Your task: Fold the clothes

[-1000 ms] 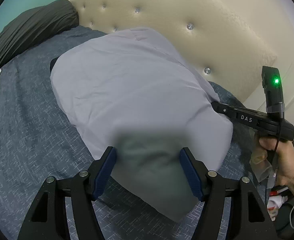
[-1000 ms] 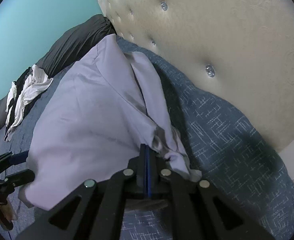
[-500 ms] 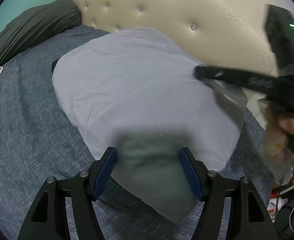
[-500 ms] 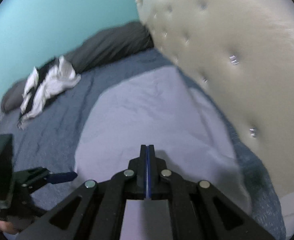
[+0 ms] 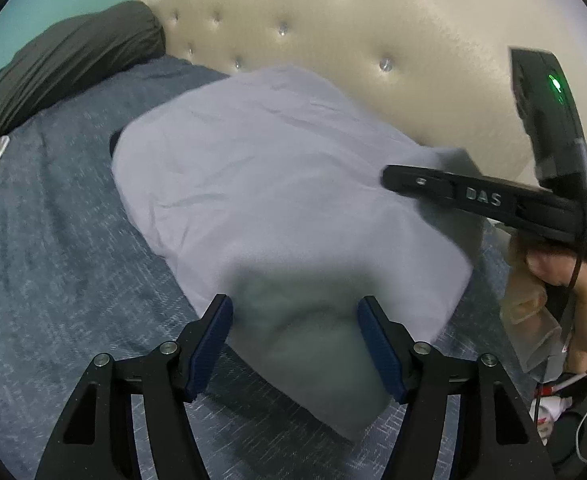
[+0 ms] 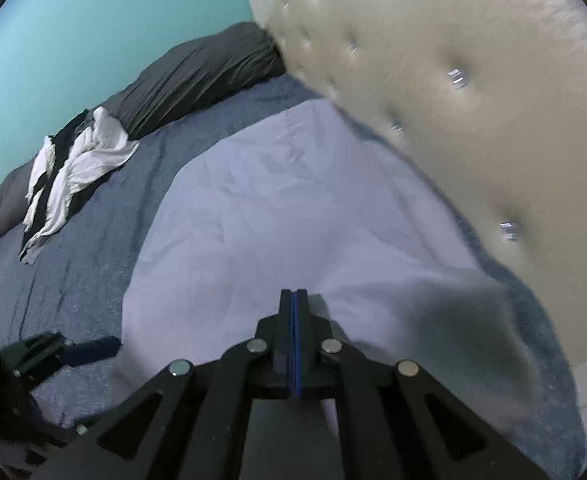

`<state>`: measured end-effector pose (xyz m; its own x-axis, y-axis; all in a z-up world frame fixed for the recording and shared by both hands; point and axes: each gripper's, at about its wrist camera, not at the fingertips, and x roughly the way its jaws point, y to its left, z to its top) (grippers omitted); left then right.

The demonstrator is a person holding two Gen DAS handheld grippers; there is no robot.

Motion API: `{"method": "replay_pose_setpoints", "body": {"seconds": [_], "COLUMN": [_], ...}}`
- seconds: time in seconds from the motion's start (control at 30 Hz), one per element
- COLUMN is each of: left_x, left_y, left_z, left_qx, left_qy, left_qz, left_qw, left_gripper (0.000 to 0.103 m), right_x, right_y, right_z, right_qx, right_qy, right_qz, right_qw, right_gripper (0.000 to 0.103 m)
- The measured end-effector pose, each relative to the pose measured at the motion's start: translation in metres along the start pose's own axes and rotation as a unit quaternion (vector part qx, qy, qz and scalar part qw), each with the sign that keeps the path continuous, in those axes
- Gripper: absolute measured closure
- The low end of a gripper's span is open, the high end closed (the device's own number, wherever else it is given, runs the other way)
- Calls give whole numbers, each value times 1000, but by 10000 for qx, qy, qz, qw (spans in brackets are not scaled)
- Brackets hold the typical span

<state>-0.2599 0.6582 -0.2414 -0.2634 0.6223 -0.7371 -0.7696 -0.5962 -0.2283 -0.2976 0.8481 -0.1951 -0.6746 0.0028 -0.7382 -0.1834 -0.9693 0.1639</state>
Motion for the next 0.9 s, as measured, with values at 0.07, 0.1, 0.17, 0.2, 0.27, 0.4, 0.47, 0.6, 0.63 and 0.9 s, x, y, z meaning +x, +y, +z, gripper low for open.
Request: {"method": "replay_pose_setpoints", "body": {"seconds": [0.07,0.1,0.17,0.2,0.27,0.4,0.47,0.6,0.63,0.9], "left_x": [-8,-12,-19,-22,-32,-56,-66,-91,-94,-142], "left_y": [-1,0,1,1,7,19,20,31,34,47], "left_z": [-2,-3,-5,-7,-10,-16,-17,-25,-25,-35], "left_qx": [13,7,-6,-14,-86,-246,-259,-374,-403,-441], "left_qy": [-54,-66,-91,-104,-131,-210,-249,-336,-339,-538], "left_qz": [37,52,82,97,130,185,223,278,291,415], "left_qw": [10000,10000,9999,9999,9998,9993,9991,9983,9982,9967], "left_gripper": [34,34,34,34,34,34,34,34,34,34], "right_x": [-13,-19,-27,-30,-38,-52,-60,-75,-78,-106], "right_y": [-4,-6,-6,-6,-3,8,17,32,37,71], "right_z": [-4,-6,-8,-8,-10,-16,-19,-26,-27,-35], "right_qx": [42,65,131,154,193,204,185,264,287,399], "right_qy": [-112,-168,-236,-256,-310,-395,-468,-552,-565,-708], "right_qz": [-29,-53,-81,-106,-134,-149,-147,-75,-83,-94], "right_qw": [9999,9998,9996,9995,9992,9989,9986,9981,9980,9966], "right_gripper": [103,103,103,103,103,103,103,103,103,103]}}
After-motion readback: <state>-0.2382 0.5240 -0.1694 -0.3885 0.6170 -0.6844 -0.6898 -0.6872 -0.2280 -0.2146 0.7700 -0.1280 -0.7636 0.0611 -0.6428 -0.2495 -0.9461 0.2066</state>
